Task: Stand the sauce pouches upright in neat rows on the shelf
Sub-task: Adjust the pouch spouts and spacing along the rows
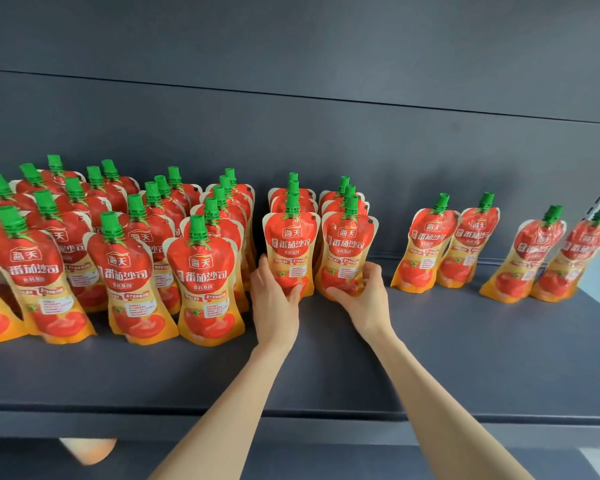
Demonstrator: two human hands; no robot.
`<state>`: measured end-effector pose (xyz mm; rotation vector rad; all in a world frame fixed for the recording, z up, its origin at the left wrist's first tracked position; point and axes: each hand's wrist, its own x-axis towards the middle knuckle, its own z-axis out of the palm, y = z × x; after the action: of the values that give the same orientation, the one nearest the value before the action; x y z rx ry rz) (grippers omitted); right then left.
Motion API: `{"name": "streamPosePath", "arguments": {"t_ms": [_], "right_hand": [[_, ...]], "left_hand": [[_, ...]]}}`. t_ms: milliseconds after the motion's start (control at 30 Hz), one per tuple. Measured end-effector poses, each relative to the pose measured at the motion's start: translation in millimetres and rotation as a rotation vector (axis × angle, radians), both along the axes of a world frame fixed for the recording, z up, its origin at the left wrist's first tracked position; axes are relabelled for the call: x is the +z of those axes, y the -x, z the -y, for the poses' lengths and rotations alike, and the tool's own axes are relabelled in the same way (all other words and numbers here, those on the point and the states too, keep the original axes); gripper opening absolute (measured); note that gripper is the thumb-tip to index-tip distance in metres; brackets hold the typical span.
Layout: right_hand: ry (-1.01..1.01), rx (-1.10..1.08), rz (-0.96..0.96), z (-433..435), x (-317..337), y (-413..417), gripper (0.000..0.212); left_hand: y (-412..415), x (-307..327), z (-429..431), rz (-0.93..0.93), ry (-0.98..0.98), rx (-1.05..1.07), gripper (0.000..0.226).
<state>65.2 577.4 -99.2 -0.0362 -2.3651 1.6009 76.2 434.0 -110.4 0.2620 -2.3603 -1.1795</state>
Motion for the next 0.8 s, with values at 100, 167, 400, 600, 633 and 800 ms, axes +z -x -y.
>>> {"name": "streamPosePath", "arguments": {"t_ms": [100, 167, 400, 600, 633, 800], "right_hand": [[0.009, -0.004, 0.013, 2, 2, 3, 0.053], [0.012, 0.005, 0.011, 0, 3, 2, 0.049], [0.036, 0.072, 0.012, -9, 3, 2, 0.053], [-0.047, 0.039, 0.007, -3, -4, 5, 0.056], [-0.051, 0.041, 0.016, -3, -4, 6, 0.056], [-0.079, 0.074, 0.045, -3, -4, 8, 0.058]], "left_hand": [[-1, 0, 0, 0.041, 0.035, 0.035, 0.072], [-1, 0, 1, 0.054, 0.042, 0.039, 0.069], [3, -2, 3, 0.022, -0.018, 0.034, 0.064], [2, 0, 3, -0.002, -0.086, 0.032, 0.064], [2, 0, 3, -0.002, -0.095, 0.03, 0.064], [3, -2, 4, -0.011, -0.119, 0.014, 0.064]]}}
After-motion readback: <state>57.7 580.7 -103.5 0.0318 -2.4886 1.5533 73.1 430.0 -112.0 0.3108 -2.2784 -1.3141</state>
